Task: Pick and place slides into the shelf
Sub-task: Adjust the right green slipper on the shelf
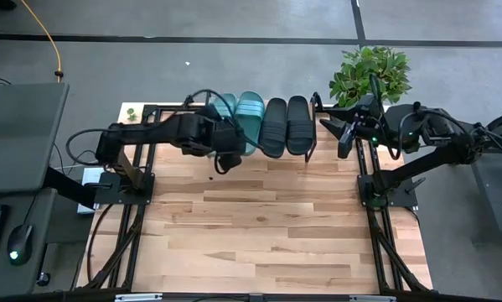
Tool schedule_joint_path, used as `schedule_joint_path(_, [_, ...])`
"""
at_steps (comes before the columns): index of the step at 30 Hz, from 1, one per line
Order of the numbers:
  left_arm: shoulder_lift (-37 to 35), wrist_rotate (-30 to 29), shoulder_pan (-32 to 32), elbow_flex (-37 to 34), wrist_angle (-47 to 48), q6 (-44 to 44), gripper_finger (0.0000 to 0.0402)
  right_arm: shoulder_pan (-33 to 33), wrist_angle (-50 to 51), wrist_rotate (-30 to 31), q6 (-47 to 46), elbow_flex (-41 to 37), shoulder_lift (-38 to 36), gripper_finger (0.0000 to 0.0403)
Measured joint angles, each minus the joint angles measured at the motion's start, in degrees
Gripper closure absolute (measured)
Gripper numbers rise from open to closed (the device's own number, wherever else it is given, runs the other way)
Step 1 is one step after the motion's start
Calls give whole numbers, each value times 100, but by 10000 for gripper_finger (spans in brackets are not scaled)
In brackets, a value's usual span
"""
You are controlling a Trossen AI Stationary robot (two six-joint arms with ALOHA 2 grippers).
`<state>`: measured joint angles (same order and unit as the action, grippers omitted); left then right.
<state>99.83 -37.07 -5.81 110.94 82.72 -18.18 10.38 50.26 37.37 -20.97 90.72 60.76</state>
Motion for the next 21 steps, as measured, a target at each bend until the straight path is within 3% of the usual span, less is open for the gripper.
schedule_joint_path(4, [0,-81,51,600,133,81,102,0,-39,-56,-11,0,4,233])
schedule_joint_path(10, [-6,-720,56,1415,714,100,127,-1,-4,-248,-242,0,9,233])
schedule_joint_path(21, [-310,-381,58,2390,674,44,175,-66,103,-327,-470,-4,264,233])
